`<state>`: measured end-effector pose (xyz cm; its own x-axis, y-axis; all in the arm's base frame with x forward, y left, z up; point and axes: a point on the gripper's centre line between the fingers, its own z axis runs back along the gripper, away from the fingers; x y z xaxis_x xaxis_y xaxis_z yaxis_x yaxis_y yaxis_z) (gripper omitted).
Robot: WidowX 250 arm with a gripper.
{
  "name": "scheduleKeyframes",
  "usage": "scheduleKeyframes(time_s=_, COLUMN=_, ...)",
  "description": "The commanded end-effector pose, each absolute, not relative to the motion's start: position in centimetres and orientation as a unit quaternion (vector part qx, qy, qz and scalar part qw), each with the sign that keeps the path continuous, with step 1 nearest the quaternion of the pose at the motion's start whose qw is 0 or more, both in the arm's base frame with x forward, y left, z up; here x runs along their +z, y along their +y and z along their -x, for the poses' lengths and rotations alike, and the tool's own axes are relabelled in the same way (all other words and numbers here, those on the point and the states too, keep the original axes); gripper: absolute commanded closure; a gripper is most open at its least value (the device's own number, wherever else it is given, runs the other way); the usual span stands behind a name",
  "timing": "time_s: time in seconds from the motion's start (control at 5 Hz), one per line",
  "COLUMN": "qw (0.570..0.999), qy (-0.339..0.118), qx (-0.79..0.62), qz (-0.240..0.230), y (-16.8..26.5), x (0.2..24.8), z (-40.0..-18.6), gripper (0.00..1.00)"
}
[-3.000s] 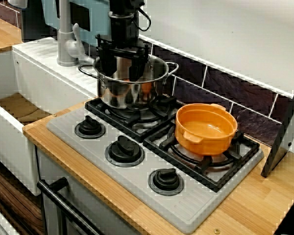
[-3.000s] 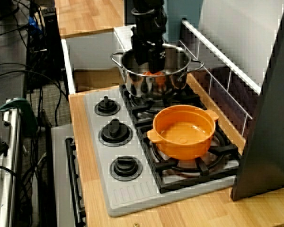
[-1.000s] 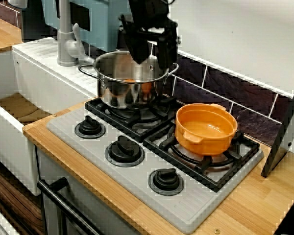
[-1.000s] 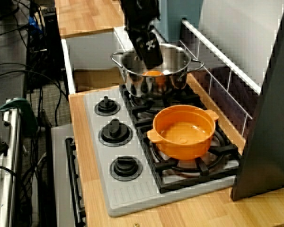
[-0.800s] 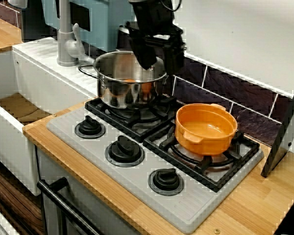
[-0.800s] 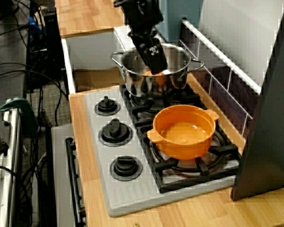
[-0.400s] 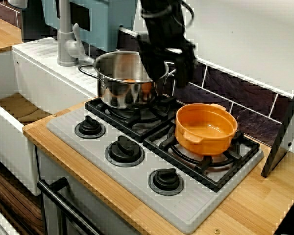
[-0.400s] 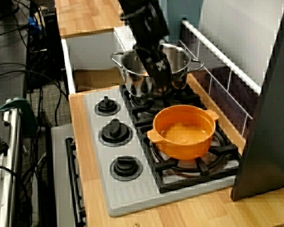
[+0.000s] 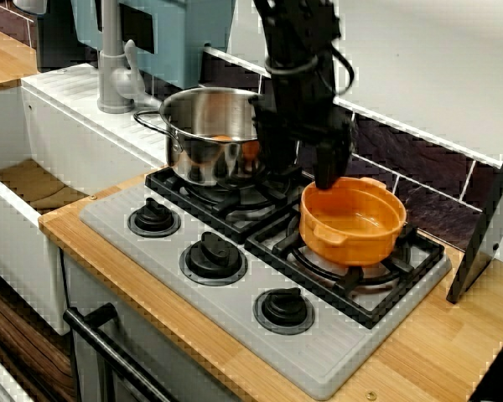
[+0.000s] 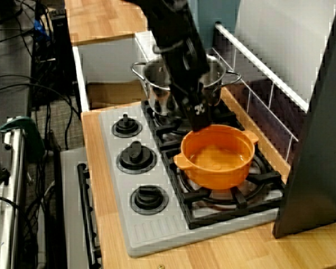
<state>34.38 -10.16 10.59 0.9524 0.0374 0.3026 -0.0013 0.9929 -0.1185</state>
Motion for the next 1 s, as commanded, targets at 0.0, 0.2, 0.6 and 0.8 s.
scheduleKeyframes(time_s=0.0, qw=0.984, qy=-0.167, qx=0.031, qz=0.061, y=-9.8, x=11.0, z=-35.9, gripper=0.00)
scheduleKeyframes(time_s=0.2, qw=0.985, qy=-0.160, qx=0.030, qz=0.052, y=-9.8, x=10.0, z=-36.1, gripper=0.00)
scheduleKeyframes(time_s=0.6, qw=0.988, qy=-0.143, qx=0.030, qz=0.050, y=-9.2, x=9.3, z=-36.1, gripper=1.00)
scheduleKeyframes(time_s=0.8, qw=0.987, qy=-0.147, qx=0.034, qz=0.048, y=-8.6, x=9.8, z=-36.3, gripper=1.00)
